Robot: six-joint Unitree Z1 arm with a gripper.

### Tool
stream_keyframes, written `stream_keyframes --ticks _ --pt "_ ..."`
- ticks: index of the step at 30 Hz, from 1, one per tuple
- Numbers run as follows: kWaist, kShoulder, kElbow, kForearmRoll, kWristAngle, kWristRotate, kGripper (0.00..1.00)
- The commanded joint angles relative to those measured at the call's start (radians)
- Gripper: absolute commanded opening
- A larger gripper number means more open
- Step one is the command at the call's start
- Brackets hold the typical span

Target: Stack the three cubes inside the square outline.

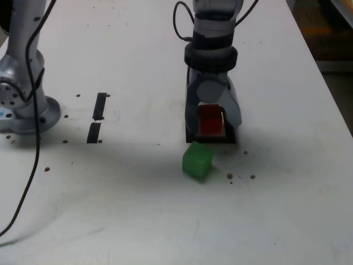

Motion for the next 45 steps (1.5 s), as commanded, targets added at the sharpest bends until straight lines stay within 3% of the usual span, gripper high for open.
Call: stream_keyframes --ticks 1,7,18,32,45 --pt "0.002 0.001 0.003 -0.002 0.002 0.002 0.80" --pt "0.002 -0.018 0.012 0.000 0.021 -0.009 0.93" --pt "-0.010 -0.132 0.031 0.056 0.124 -0.088 0.94" --pt "-0.163 -0.282 0.051 0.096 0.238 -0.102 1.00" --pt "-0.120 -0.323 0.100 0.090 0.256 -0.095 1.00"
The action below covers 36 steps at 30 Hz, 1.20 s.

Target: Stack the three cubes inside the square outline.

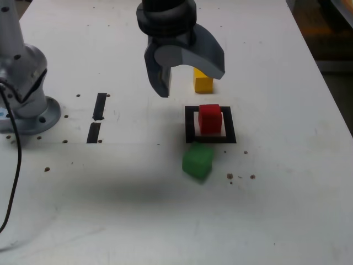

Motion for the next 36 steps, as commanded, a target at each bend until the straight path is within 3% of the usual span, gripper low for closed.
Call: stream_keyframes --ticks 1,9,23,36 --pt "0.022 0.000 0.005 -0.003 0.002 0.004 1.00" --pt "0.162 0.074 -0.025 -0.020 -0.035 0.054 0.99" --pt "0.375 0.238 -0.109 -0.028 -0.063 0.187 0.99" --pt "0.430 0.326 -0.139 -0.042 -0.079 0.265 0.98"
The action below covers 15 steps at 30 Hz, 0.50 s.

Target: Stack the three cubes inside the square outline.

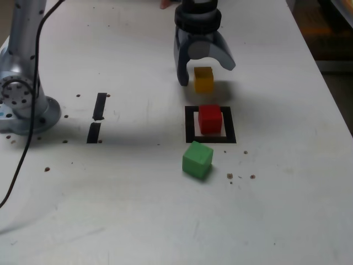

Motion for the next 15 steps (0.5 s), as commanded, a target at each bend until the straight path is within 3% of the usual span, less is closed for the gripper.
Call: stream_keyframes --ticks 1,15 --pt "0.003 0.009 -0.004 -0.006 -0.007 0.006 0.98" --pt "0.022 0.033 0.008 -0.049 -0.049 0.043 0.98"
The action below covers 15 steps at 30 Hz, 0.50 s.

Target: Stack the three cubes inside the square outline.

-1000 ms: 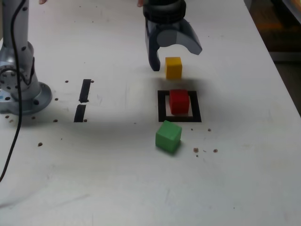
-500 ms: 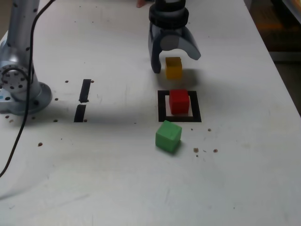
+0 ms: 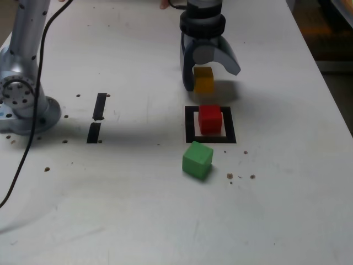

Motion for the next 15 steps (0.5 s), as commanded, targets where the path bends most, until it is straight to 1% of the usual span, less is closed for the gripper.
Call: stream_keyframes --ticks 1,5,8,11,15 --pt "0.003 0.001 0.003 -0.001 -0.003 0.001 0.98" --pt "0.008 -0.002 0.011 0.004 -0.006 0.003 0.92" --pt "0.018 -0.004 0.021 0.012 -0.011 0.005 0.82" --pt "0.025 -0.007 0.027 0.016 -0.013 0.007 0.69" --pt "0.028 -0.014 0.031 0.004 -0.011 0.007 0.49"
